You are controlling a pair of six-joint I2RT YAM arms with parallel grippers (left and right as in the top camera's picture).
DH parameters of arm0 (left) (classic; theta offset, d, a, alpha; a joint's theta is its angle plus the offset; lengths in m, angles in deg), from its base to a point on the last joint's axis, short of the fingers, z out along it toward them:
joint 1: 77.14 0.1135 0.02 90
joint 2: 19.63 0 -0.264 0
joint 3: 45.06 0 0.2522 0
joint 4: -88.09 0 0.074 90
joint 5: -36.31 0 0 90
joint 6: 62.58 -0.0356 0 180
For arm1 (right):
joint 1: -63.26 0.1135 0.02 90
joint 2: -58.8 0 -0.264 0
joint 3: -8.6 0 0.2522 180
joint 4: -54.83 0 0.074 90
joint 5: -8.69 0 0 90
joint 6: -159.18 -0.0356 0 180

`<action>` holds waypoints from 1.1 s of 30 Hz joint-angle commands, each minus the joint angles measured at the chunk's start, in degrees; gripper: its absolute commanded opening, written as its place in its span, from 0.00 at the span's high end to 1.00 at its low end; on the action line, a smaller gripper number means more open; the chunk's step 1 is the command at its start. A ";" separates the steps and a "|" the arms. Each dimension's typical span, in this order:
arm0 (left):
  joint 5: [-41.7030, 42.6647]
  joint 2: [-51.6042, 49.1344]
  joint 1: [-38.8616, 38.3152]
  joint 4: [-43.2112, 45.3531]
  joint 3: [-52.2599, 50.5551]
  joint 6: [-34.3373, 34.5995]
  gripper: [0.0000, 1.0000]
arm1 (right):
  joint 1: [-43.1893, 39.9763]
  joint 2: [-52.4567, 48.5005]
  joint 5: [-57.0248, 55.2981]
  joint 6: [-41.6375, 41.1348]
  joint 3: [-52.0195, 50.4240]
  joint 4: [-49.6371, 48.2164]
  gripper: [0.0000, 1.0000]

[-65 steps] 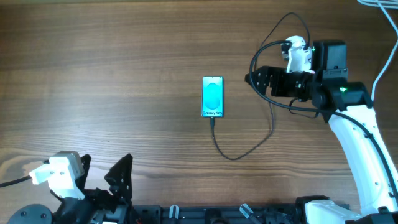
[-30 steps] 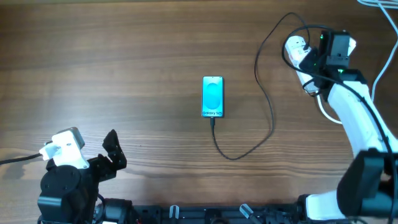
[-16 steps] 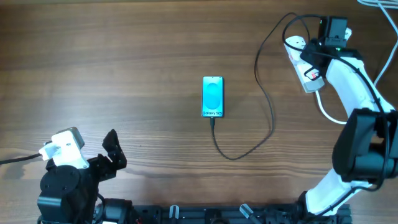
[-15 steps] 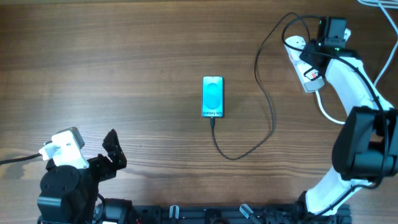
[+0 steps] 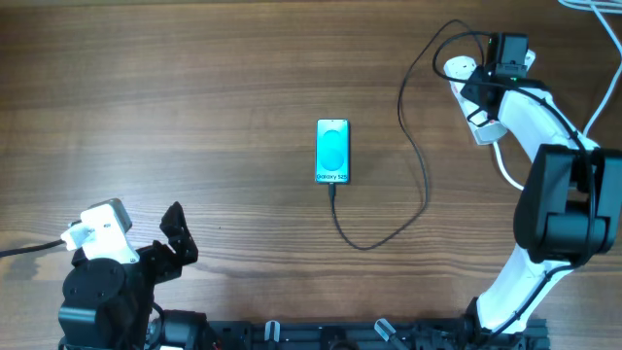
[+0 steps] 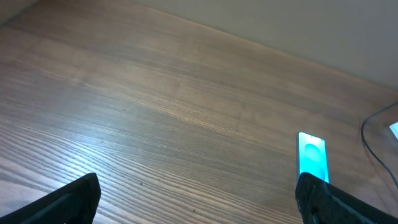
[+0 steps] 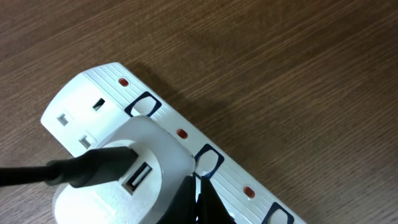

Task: Plug charger to phone and switch on socket

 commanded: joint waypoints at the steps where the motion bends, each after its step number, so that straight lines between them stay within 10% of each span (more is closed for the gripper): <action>1: -0.92 0.15 -0.15 0.20 -0.37 0.52 0.00 | -0.61 -1.29 -0.98 1.60 0.94 -0.81 0.95; 33: -0.92 0.15 -0.15 0.20 -0.37 0.52 0.00 | -0.68 -4.02 -2.08 4.61 5.86 0.57 0.95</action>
